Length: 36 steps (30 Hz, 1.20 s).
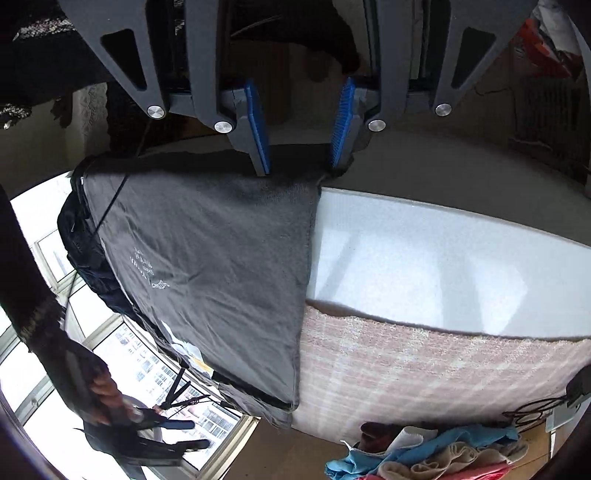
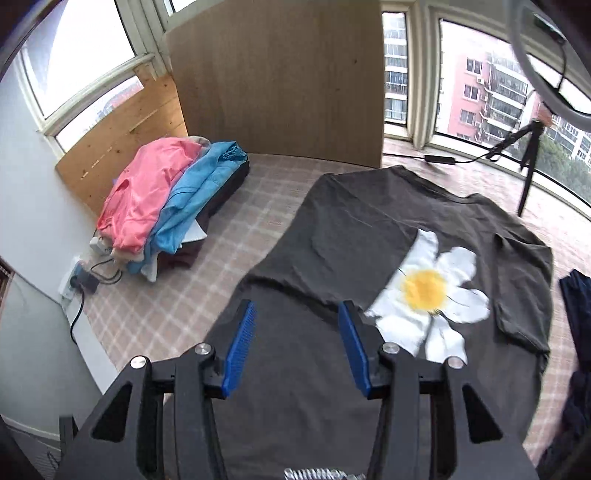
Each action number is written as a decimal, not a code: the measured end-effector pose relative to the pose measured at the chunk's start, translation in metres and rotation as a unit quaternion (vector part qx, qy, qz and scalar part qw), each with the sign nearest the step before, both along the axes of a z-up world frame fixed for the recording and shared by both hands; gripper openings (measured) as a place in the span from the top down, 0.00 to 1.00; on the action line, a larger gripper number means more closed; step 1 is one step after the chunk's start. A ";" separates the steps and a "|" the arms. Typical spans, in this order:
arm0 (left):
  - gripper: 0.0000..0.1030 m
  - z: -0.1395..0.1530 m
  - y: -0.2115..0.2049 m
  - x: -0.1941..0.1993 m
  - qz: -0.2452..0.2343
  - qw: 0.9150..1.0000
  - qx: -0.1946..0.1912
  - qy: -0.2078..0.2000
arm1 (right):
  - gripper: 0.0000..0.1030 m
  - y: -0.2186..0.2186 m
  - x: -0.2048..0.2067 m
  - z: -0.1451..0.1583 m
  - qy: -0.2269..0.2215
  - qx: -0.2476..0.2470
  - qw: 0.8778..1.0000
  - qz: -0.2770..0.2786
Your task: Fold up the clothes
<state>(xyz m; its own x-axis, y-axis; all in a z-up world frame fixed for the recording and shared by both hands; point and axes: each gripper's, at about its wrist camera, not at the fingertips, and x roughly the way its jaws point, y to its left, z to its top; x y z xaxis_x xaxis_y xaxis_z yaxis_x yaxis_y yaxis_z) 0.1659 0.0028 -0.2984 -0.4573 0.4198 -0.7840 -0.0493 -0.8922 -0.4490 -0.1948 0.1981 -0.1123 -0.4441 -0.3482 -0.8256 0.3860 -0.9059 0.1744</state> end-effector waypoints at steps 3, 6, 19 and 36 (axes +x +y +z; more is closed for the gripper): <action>0.70 -0.001 -0.005 0.001 -0.001 1.000 0.018 0.002 | 0.55 -0.051 -0.051 -0.032 -0.040 0.022 0.999 -0.018; 0.68 -0.001 -0.006 -0.001 -0.009 1.000 0.024 0.001 | 0.55 -0.083 -0.092 -0.065 -0.086 0.047 0.994 -0.038; 0.70 -0.002 -0.012 0.002 -0.031 0.999 0.033 0.013 | 0.54 -0.114 -0.129 -0.119 -0.126 0.161 0.977 -0.054; 0.99 0.067 0.054 0.022 -0.076 0.993 -0.024 0.091 | 0.94 -0.030 -0.117 -0.091 -0.155 -0.016 0.986 -0.055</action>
<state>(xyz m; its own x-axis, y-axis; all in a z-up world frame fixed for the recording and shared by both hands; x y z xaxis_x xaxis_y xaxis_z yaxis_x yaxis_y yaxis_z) 0.1876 0.0567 -0.2319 -0.5276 0.4585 -0.7152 -0.2611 -0.8886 -0.3771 -0.3120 0.1677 -0.2037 -0.2081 -0.3396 -0.9173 0.2100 -0.9314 0.2972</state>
